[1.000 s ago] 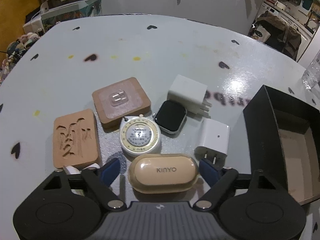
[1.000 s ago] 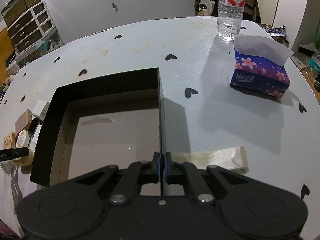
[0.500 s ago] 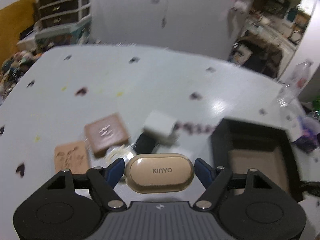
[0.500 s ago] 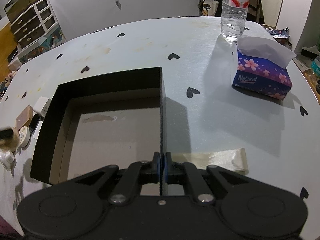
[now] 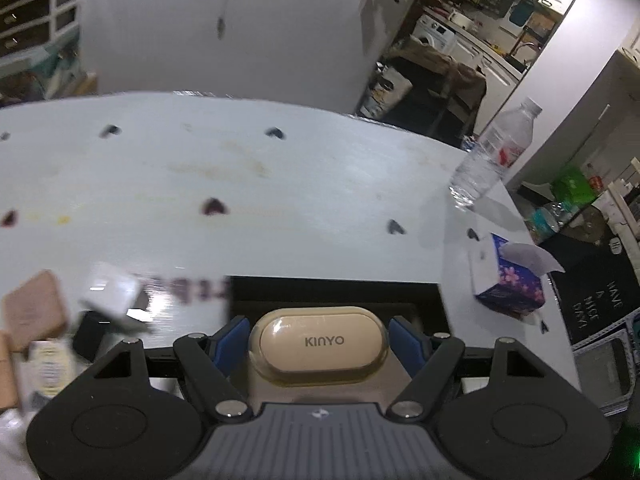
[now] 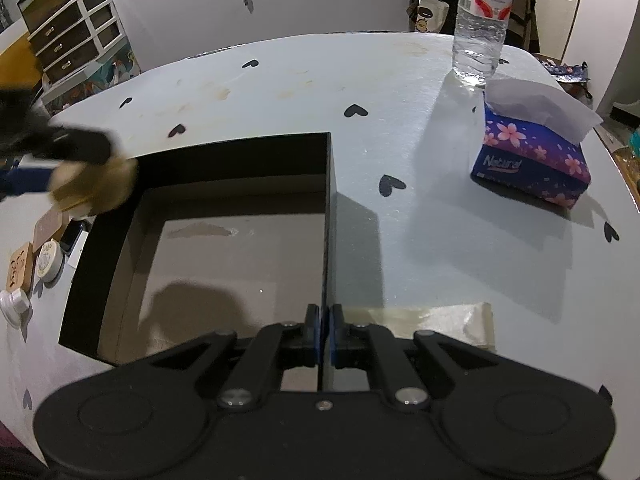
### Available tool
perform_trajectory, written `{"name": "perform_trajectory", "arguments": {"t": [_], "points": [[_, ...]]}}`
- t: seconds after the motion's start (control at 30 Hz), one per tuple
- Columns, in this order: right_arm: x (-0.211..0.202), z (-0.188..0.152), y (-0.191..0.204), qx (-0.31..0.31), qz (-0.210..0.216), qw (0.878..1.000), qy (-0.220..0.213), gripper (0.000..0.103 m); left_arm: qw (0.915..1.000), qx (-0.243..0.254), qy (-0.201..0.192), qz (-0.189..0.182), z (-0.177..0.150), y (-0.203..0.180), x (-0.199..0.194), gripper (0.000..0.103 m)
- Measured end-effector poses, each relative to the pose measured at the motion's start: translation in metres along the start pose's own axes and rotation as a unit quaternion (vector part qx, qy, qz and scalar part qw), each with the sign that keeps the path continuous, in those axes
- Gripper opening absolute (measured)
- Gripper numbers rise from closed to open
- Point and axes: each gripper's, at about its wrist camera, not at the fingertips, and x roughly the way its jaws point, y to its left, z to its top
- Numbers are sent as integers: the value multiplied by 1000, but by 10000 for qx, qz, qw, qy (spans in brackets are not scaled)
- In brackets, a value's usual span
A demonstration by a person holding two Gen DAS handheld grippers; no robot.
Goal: Organize rigid objects
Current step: 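Carry the earbud case with the left gripper into the black box and release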
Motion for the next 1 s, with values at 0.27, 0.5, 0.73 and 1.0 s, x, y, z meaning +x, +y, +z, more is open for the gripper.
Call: {"name": "perform_trajectory", "arguments": {"t": [0.27,0.5,0.73,1.0], "points": [[1,2,2,15,7,10000,30,5,9986,-160,486,-145,3,-23,60,77],[2,1,4,32,47,10000,28,5,9975,-201,645,-217,3,-30,95,77],[2,1,5,11,25,10000,38,5,9976,-39,634,-280,3,-33,110,77],[1,1,5,4,34,10000,55,5,9972,-216,599,-382,5,-31,111,85]]}}
